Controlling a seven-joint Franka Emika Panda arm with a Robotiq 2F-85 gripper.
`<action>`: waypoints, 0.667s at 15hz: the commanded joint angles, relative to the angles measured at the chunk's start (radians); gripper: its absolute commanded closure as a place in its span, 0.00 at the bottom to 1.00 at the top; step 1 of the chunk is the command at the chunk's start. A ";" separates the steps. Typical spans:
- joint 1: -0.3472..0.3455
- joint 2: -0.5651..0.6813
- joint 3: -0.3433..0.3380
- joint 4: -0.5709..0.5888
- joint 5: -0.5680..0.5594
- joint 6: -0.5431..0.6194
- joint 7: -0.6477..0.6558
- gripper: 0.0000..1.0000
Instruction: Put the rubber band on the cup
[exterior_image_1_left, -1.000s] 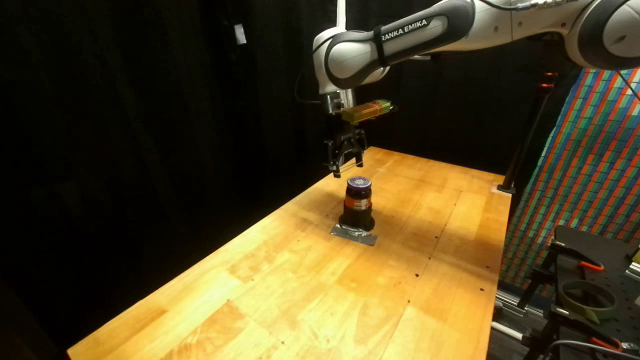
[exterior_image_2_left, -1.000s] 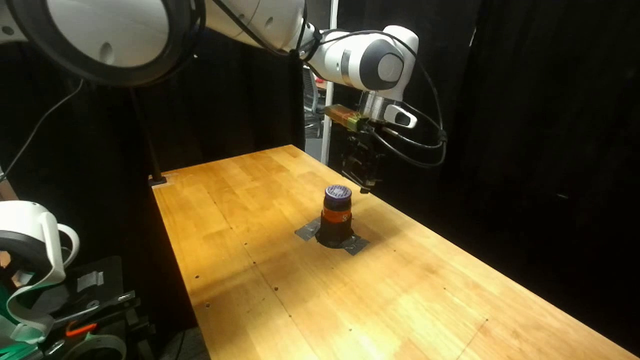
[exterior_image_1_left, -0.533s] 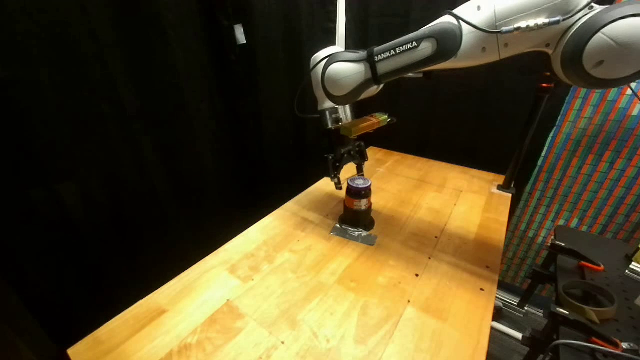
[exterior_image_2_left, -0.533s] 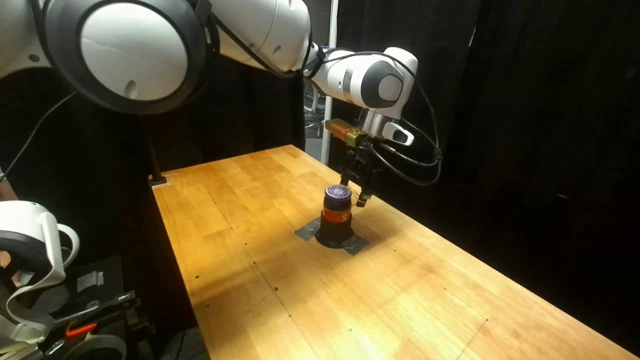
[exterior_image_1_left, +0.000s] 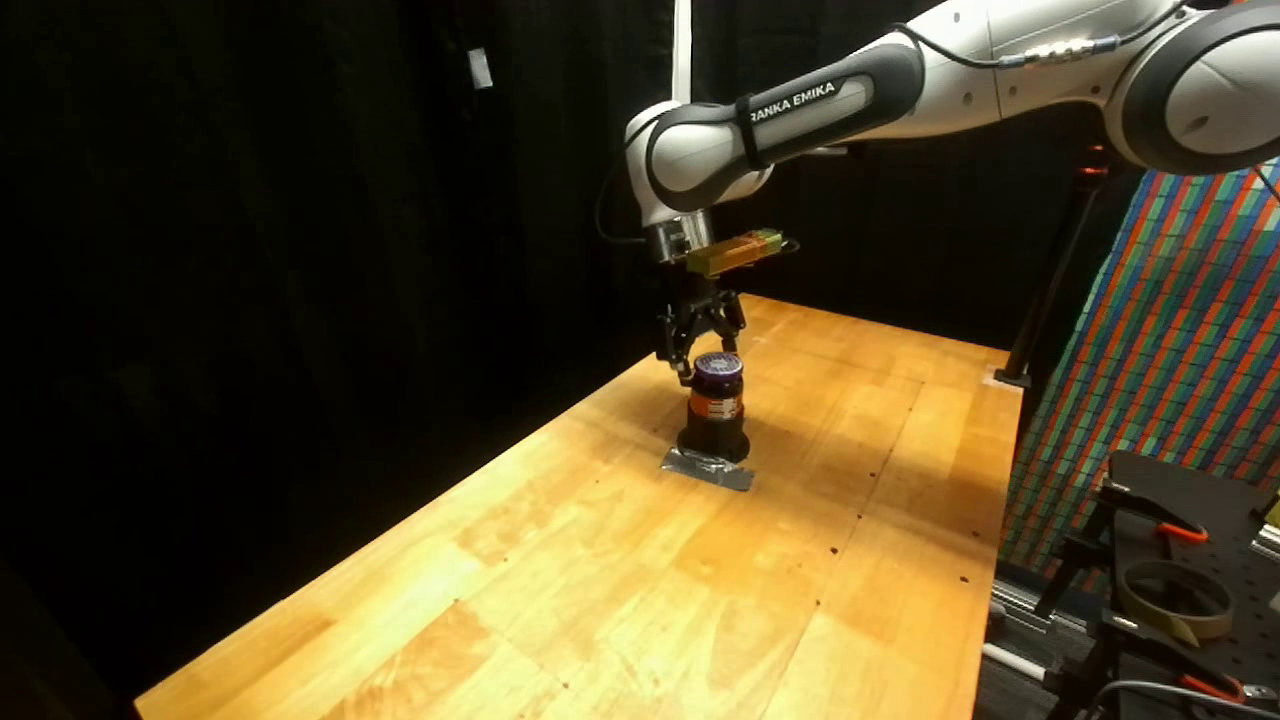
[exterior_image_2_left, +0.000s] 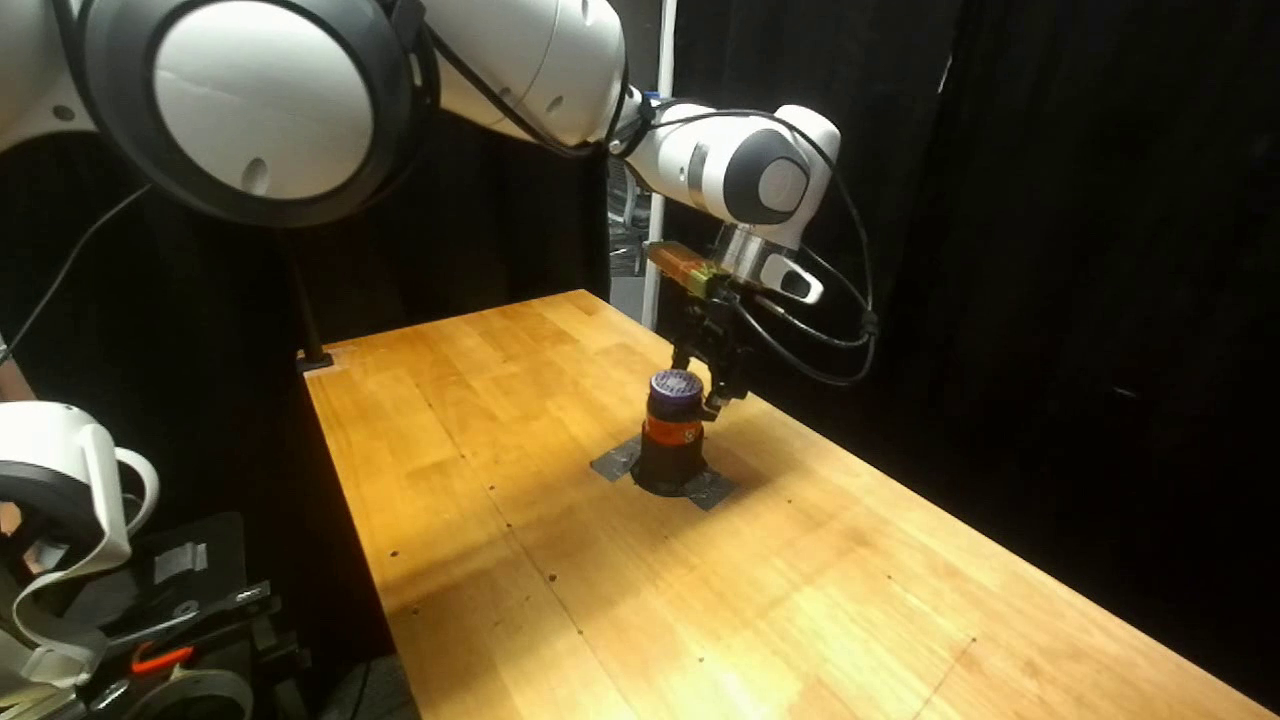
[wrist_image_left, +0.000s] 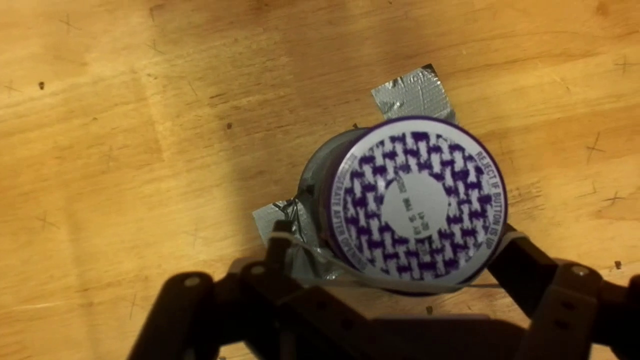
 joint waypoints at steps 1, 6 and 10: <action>-0.021 -0.089 0.017 -0.127 0.039 0.032 0.004 0.00; -0.017 -0.205 -0.001 -0.320 0.076 0.139 -0.002 0.00; -0.016 -0.296 0.000 -0.501 0.106 0.255 -0.008 0.00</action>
